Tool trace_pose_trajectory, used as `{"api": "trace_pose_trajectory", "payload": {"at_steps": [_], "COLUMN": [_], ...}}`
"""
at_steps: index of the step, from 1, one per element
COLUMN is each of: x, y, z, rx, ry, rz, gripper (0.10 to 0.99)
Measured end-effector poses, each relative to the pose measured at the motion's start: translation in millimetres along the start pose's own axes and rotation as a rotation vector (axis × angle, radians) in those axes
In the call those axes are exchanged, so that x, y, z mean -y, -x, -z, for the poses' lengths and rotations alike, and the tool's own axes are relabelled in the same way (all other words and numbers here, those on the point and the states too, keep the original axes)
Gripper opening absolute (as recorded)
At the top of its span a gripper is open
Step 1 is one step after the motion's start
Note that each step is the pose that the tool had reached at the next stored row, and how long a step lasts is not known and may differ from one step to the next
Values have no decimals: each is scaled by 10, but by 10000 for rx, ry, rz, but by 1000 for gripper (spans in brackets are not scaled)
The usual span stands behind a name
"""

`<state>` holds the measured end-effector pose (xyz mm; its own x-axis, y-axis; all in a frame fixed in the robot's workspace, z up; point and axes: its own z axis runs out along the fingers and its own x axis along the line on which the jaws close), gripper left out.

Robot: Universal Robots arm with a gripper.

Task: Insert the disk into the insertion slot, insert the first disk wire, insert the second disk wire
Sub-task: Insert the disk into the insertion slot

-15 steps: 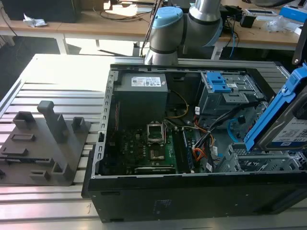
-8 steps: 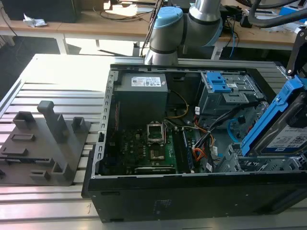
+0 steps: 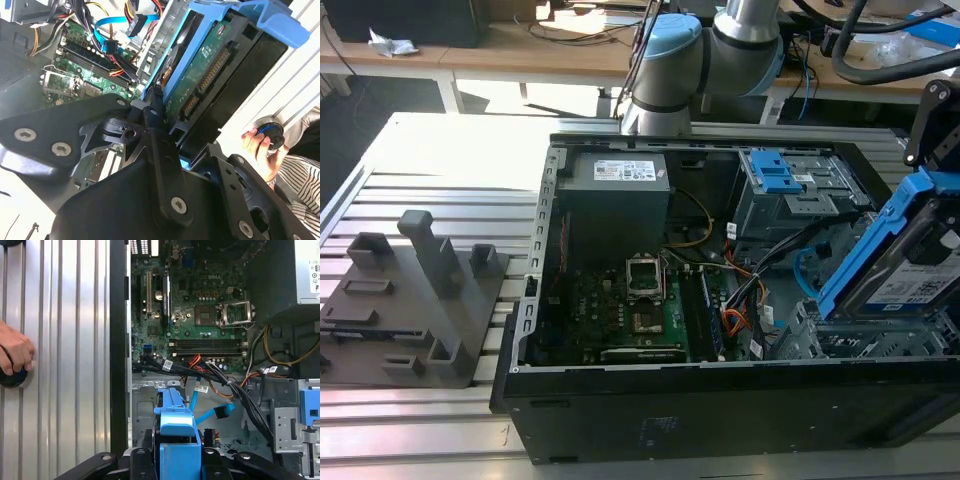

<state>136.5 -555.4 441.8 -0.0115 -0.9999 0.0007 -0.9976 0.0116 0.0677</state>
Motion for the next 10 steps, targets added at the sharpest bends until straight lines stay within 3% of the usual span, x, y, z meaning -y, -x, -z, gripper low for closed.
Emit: {"api": "trace_pose_trajectory", "payload": {"at_steps": [10], "x": [27], "y": [62], "z": [-171], "rx": [24], "ry": [42], "rz": [35], "gripper": [361]}}
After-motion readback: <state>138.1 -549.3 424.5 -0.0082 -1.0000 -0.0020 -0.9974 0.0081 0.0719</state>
